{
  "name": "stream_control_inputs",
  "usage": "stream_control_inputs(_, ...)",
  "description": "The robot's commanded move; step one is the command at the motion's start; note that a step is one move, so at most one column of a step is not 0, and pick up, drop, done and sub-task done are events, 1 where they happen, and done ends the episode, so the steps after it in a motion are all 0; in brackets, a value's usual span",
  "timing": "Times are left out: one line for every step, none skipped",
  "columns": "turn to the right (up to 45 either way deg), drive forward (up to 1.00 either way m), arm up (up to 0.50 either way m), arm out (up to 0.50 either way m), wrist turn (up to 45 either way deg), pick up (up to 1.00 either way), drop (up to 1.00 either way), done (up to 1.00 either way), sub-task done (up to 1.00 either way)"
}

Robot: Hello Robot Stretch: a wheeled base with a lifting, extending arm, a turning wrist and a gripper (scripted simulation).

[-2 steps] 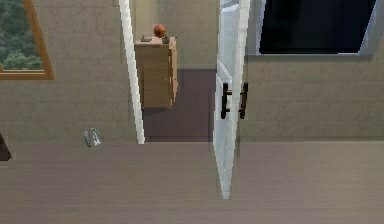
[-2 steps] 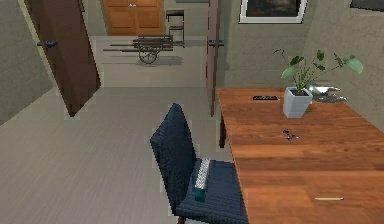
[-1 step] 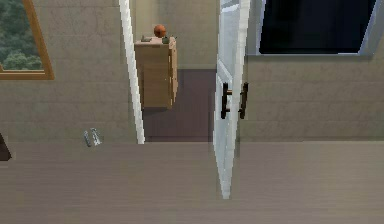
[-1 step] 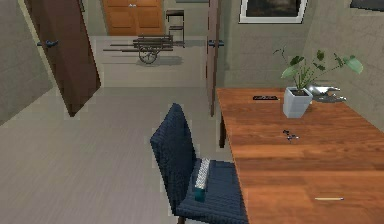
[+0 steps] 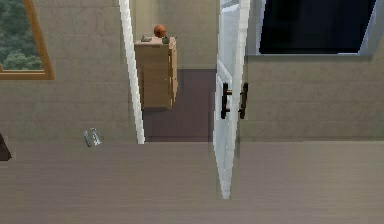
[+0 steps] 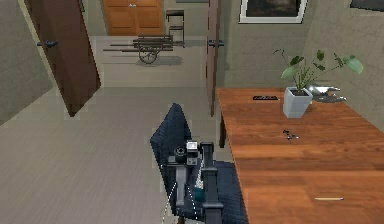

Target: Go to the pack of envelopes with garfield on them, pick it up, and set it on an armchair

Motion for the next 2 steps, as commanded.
stream_control_inputs(0.0,0.0,0.0,0.0,45.0,0.0,0.0,0.0,0.0)
stream_control_inputs(0.0,0.0,0.0,0.0,45.0,0.0,0.0,0.0,0.0)
